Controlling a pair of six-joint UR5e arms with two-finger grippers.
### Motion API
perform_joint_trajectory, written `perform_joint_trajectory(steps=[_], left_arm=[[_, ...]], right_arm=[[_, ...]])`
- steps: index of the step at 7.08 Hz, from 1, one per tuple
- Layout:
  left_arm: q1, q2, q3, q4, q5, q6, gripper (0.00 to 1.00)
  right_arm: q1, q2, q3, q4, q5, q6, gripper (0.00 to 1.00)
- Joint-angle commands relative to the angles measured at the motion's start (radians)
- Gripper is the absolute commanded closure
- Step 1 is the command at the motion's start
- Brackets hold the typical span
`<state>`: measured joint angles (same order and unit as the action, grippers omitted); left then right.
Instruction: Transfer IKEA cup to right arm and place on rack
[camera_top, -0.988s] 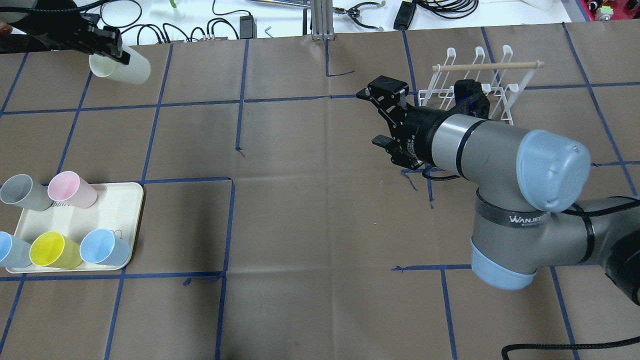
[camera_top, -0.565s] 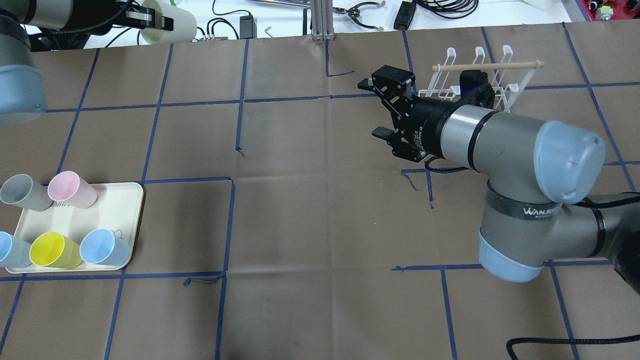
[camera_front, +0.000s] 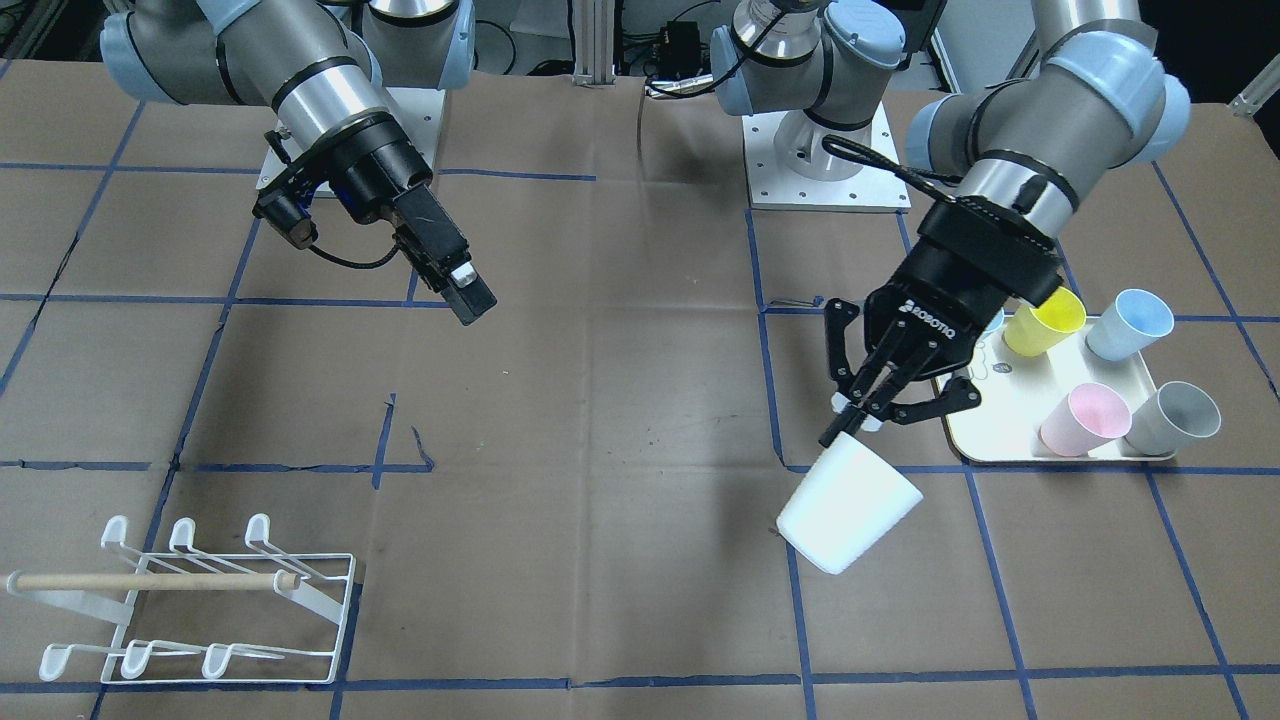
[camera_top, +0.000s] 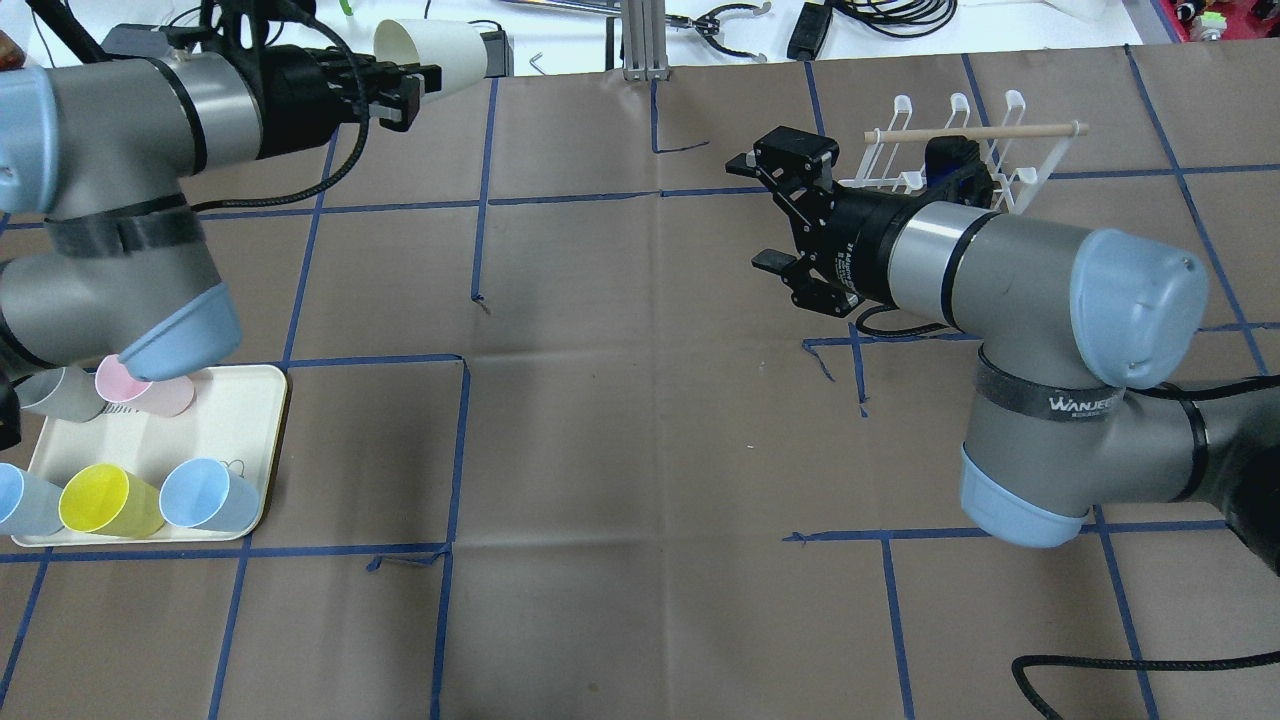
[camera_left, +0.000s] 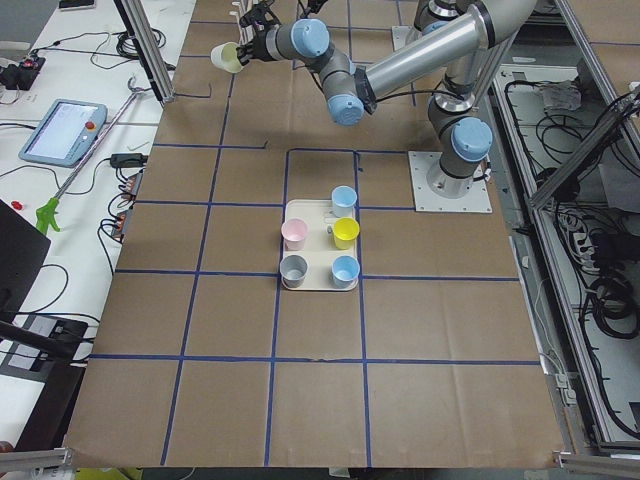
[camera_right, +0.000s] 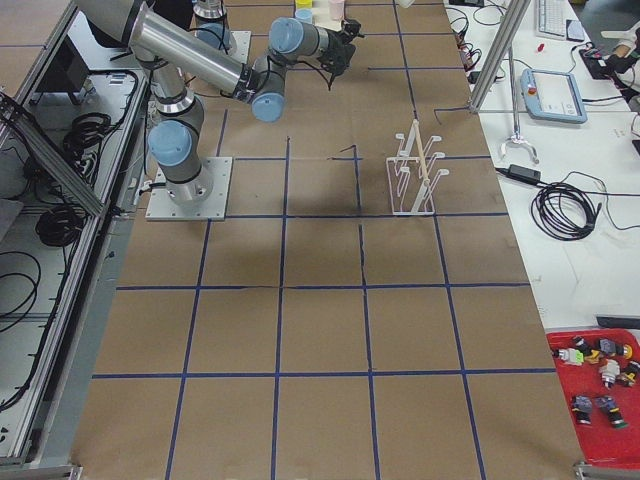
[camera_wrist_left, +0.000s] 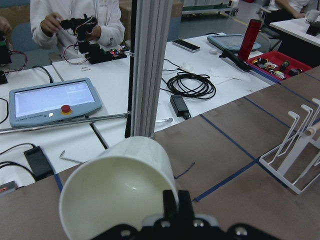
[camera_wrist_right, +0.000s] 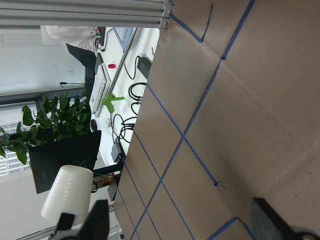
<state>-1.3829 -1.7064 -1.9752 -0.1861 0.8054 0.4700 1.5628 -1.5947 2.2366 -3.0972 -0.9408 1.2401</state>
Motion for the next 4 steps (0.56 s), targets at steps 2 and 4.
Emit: perform_joint_trajectory(steps=[2,4], left_arm=[[-0.057,-0.059,-0.077,0.207,-0.032,-0.014,0.99],[-0.137,-0.120,-0.082,0.380,-0.026,-0.147,0.98]], right_arm=[[0.000,0.099,-0.044,-0.061,0.153,0.005,0.00],[0.000,0.120,-0.060,-0.047,0.151,0.008,0.00]])
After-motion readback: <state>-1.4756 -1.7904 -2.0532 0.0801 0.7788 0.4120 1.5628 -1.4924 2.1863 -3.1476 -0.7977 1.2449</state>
